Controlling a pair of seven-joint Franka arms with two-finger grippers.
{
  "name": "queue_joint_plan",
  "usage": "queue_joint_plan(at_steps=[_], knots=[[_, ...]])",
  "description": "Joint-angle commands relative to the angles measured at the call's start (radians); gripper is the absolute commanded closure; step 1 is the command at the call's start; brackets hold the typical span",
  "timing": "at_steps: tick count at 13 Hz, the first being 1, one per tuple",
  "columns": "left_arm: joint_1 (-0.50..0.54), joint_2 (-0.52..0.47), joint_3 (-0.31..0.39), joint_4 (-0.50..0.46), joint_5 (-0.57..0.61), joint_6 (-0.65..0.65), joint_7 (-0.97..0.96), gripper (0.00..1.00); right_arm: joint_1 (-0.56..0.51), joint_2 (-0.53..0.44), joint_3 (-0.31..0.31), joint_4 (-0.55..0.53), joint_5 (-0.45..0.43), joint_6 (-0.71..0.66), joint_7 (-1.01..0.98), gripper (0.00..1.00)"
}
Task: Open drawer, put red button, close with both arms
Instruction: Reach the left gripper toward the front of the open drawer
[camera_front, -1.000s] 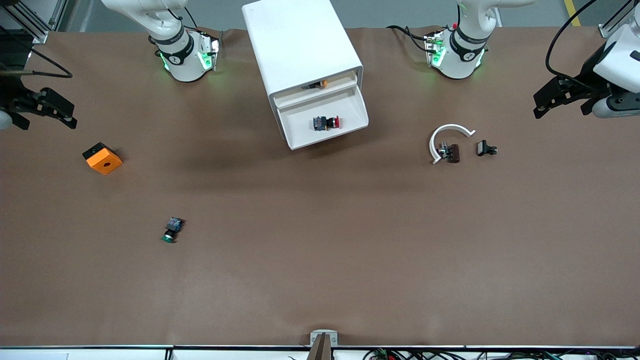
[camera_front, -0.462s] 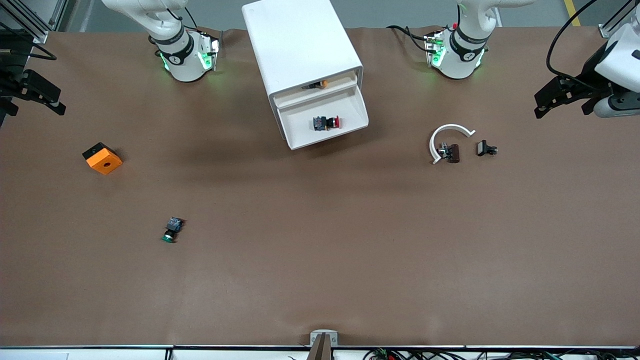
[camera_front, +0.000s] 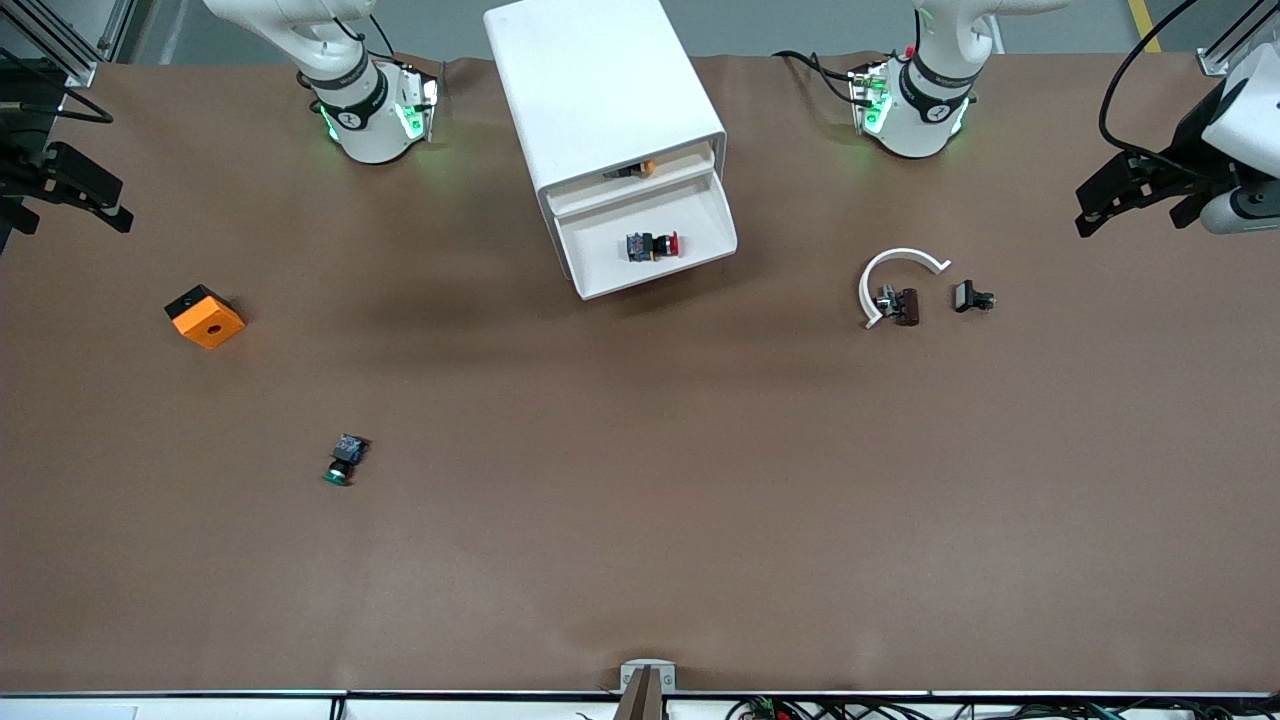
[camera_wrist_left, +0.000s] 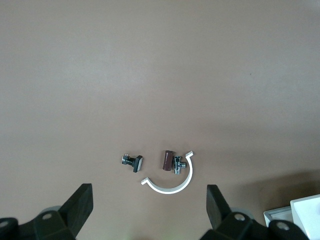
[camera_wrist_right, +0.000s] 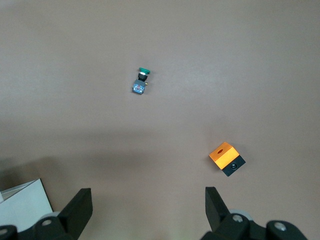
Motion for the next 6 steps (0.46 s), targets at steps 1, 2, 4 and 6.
queue_joint_plan(at_steps=[1, 2, 4, 6], knots=[[-0.028, 0.057, -0.031, 0.017, -0.014, 0.000, -0.037, 0.00, -0.020, 0.013, 0.012, 0.029, 0.015, -0.019, 0.012, 0.00], [-0.043, 0.089, -0.054, 0.014, -0.021, 0.024, -0.078, 0.00, -0.019, 0.013, 0.012, 0.029, 0.017, -0.019, 0.014, 0.00], [-0.065, 0.169, -0.125, 0.009, -0.020, 0.097, -0.172, 0.00, -0.018, 0.013, 0.012, 0.029, 0.017, -0.019, 0.015, 0.00], [-0.092, 0.253, -0.185, -0.009, -0.017, 0.214, -0.299, 0.00, -0.018, 0.013, 0.012, 0.029, 0.017, -0.019, 0.015, 0.00]])
